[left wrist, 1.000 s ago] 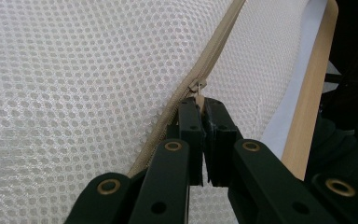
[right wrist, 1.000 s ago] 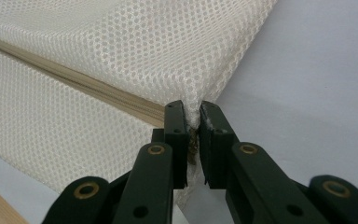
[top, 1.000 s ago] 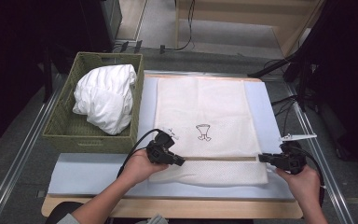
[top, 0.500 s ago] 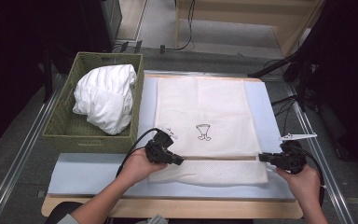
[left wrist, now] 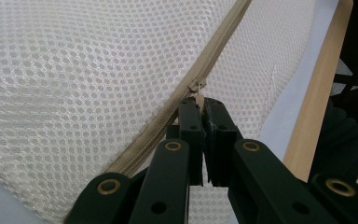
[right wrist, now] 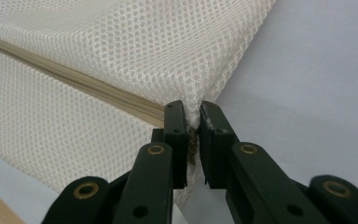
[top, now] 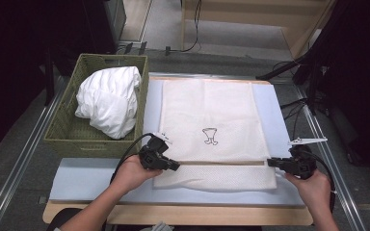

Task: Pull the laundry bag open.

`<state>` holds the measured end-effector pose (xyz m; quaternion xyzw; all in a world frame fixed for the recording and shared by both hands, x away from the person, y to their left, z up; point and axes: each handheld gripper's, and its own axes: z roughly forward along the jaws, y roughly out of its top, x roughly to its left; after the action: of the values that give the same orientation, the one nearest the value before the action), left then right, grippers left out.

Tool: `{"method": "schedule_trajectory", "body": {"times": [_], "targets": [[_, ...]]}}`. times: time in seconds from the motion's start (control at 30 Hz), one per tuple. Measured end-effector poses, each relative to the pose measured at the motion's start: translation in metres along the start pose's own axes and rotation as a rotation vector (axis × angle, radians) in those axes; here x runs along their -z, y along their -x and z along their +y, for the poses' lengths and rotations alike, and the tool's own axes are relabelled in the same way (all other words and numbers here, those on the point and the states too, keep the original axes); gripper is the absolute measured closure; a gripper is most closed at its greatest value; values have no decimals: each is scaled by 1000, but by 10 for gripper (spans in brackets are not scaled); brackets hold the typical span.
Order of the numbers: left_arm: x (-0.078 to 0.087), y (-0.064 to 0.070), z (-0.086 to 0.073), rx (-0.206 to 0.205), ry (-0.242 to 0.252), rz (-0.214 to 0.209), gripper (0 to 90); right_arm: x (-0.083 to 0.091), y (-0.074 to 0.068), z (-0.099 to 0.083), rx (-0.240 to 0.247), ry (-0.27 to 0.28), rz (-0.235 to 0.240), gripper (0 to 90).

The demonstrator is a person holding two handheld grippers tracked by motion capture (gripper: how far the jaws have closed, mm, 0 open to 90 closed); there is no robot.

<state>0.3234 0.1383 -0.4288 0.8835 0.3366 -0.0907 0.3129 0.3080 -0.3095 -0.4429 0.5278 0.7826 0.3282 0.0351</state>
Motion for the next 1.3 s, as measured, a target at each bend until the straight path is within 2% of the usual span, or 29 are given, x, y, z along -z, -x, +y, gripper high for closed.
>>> {"method": "schedule_trajectory", "body": {"times": [0.37, 0.5, 0.6, 0.97, 1.17, 1.3], "targets": [[3, 1, 1, -6, 2, 1, 882, 0, 0, 0, 3, 0, -1, 834], [6, 5, 2, -24, 32, 25, 883, 0, 1, -1, 1, 2, -1, 834], [8, 6, 0, -26, 28, 34, 883, 1, 1, -1, 2, 1, -2, 834], [30, -4, -21, 11, 39, 65, 882, 0, 1, -1, 2, 2, -1, 834], [29, -3, -20, 6, 37, 67, 882, 1, 1, -1, -1, 5, -4, 833], [31, -4, -21, 16, 51, 51, 882, 0, 2, -1, -2, 7, -2, 832]]}}
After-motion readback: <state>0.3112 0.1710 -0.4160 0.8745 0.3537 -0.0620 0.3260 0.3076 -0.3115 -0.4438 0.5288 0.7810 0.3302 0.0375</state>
